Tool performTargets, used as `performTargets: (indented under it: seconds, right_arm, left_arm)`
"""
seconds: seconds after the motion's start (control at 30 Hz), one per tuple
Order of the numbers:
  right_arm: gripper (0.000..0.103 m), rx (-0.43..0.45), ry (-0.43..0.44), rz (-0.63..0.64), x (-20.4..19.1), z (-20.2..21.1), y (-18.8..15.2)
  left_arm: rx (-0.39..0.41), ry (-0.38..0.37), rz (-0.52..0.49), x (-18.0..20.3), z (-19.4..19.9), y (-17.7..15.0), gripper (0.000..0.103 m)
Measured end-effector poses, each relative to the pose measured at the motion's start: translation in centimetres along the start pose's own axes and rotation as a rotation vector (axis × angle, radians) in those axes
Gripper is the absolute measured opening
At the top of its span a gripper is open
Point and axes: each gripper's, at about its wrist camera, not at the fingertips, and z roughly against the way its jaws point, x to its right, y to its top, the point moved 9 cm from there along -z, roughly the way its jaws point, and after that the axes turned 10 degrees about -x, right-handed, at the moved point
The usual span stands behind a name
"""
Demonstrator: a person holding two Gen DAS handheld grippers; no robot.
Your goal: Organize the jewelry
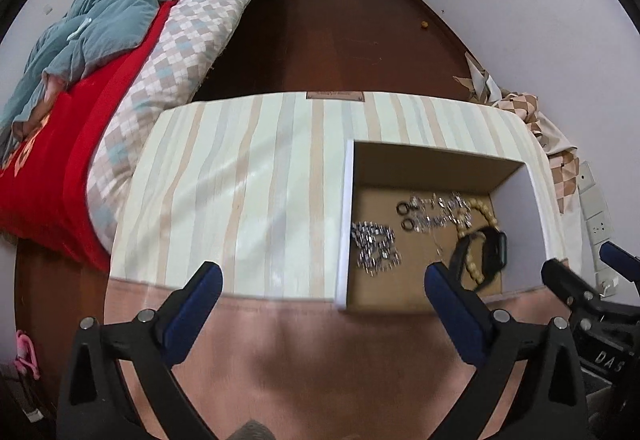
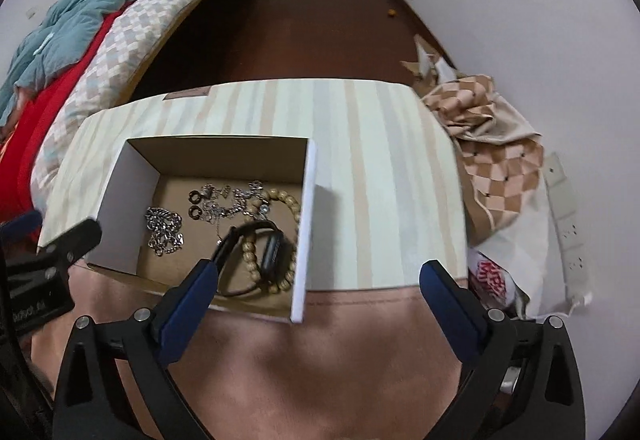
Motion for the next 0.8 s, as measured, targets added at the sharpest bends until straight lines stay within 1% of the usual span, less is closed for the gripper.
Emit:
performTargets:
  seconds: [0.07, 0.17, 0.3, 0.43, 0.63, 0.7, 0.8]
  right_arm:
    - [0.102, 0.013, -0.003, -0.013, 0.1, 1.3, -0.8]
    - [0.102, 0.041, -0.016, -0.027, 0.5, 3.4, -1.8]
    - [0.102, 0.08, -0.011, -0.042, 1.0, 6.9, -3.0]
    - [0.102, 0.139, -0.016, -0.041, 1.4, 11.3, -4.4]
    - [0.102, 0.217, -0.021, -0.039, 1.7, 18.4, -6.4]
    - [0.102, 0.241, -0.013, -0.037, 1.7, 20.7, -7.0]
    - [0.102, 0.286, -0.028, -0.037, 2.0, 24.1, -7.8]
  left_arm:
    - [0.003, -0.002, 0.003, -0.1, 0.8, -0.7, 0.103]
    - [0.04, 0.004, 0.003, -0.1, 3.4, -1.8, 0.103]
    - [0.091, 0.005, -0.005, 0.2, 7.4, -2.9, 0.103]
    - [0.15, 0.015, 0.003, 0.3, 11.9, -4.0, 0.103]
    - [0.193, 0.001, 0.025, 0.2, 17.1, -5.7, 0.103]
    - [0.21, -0.001, 0.024, 0.2, 19.0, -6.2, 0.103]
    - [0.234, 0.0, 0.015, 0.4, 21.3, -6.9, 0.103]
